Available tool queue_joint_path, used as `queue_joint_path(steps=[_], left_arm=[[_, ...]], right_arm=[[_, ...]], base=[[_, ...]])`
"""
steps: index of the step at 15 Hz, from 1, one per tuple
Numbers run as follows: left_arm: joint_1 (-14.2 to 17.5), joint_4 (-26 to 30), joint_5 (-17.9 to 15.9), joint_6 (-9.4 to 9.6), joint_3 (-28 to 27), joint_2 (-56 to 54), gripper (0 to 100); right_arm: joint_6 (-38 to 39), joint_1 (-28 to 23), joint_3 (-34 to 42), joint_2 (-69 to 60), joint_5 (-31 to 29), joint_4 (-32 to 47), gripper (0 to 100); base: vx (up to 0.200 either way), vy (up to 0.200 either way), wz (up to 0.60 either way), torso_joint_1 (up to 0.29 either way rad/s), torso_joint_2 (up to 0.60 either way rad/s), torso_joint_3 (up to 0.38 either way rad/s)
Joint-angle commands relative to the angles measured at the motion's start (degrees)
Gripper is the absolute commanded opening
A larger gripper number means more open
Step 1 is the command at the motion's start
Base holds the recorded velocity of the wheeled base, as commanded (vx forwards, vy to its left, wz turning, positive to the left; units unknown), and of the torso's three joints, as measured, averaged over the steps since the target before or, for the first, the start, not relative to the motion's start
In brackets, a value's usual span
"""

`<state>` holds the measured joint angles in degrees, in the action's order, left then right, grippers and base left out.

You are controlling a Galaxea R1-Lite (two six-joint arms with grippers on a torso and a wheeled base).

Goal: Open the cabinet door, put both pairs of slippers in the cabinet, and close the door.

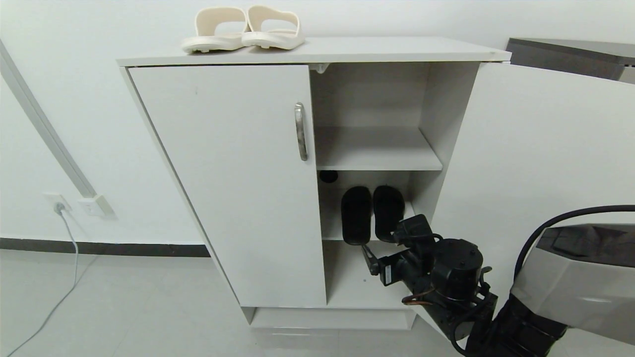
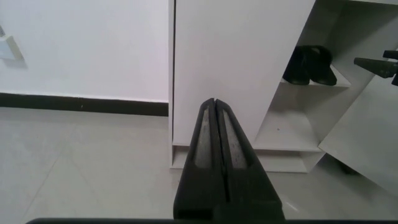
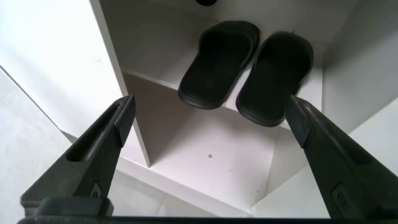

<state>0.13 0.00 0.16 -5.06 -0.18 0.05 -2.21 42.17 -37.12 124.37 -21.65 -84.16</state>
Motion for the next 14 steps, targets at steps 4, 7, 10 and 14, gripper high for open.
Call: queue_joint_path(steps=[4, 7, 10, 14], left_arm=[[0.04, 0.0, 0.02, -0.04, 0.01, 0.04, 0], [0.04, 0.0, 0.02, -0.13, 0.01, 0.13, 0], [0.04, 0.0, 0.02, -0.04, 0.01, 0.13, 0], [0.04, 0.0, 0.02, -0.13, 0.01, 0.04, 0]], right_arm=[[0.01, 0.02, 0.56, 0.26, 0.03, -0.83, 100], [0.01, 0.02, 0.65, 0.17, 0.03, -0.83, 100], [-0.08, 0.02, 0.73, 0.17, 0.03, -1.09, 100], [-0.08, 0.02, 0.91, 0.44, 0.03, -1.09, 100]], base=[[0.0, 0.0, 0.0, 0.0, 0.0, 0.0], [0.0, 0.0, 0.0, 0.0, 0.0, 0.0], [0.0, 0.2, 0.0, 0.004, 0.0, 0.007], [0.0, 0.2, 0.0, 0.007, 0.0, 0.005]])
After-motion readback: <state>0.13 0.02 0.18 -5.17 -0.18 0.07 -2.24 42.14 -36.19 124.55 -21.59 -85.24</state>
